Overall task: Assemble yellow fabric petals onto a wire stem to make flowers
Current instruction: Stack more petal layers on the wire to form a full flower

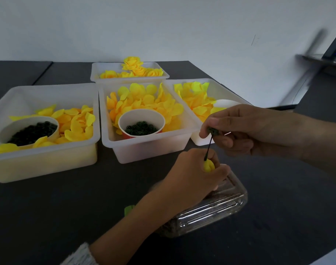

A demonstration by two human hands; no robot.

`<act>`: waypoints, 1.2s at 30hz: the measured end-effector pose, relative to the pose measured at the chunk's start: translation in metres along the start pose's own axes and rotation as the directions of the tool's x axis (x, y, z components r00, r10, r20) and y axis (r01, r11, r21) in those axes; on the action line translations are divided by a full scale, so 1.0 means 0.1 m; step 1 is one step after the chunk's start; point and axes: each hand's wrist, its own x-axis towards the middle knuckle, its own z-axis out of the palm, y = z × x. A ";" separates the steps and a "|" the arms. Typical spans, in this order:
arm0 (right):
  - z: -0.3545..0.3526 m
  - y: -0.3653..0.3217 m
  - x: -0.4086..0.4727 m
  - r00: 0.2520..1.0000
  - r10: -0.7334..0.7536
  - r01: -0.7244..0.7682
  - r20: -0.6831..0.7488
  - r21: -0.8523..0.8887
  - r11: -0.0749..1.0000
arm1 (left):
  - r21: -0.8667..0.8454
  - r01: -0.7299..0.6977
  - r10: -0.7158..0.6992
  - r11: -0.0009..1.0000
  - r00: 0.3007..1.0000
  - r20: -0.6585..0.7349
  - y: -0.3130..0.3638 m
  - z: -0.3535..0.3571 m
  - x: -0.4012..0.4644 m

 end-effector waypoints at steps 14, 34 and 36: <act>-0.04 0.03 0.01 1.000 -0.023 0.023 0.005 -0.115 0.993 | -0.019 -0.009 0.009 1.000 1.000 0.008 0.01 -0.02 -0.01; 0.08 0.15 0.00 0.963 -0.268 0.232 0.007 -0.522 0.821 | -0.077 -0.038 0.042 0.996 0.997 0.062 -0.09 -0.02 0.01; 0.07 0.14 0.00 0.966 -0.254 0.236 0.036 -0.515 0.824 | -0.147 -0.047 0.067 0.988 0.989 0.135 -0.10 -0.08 0.03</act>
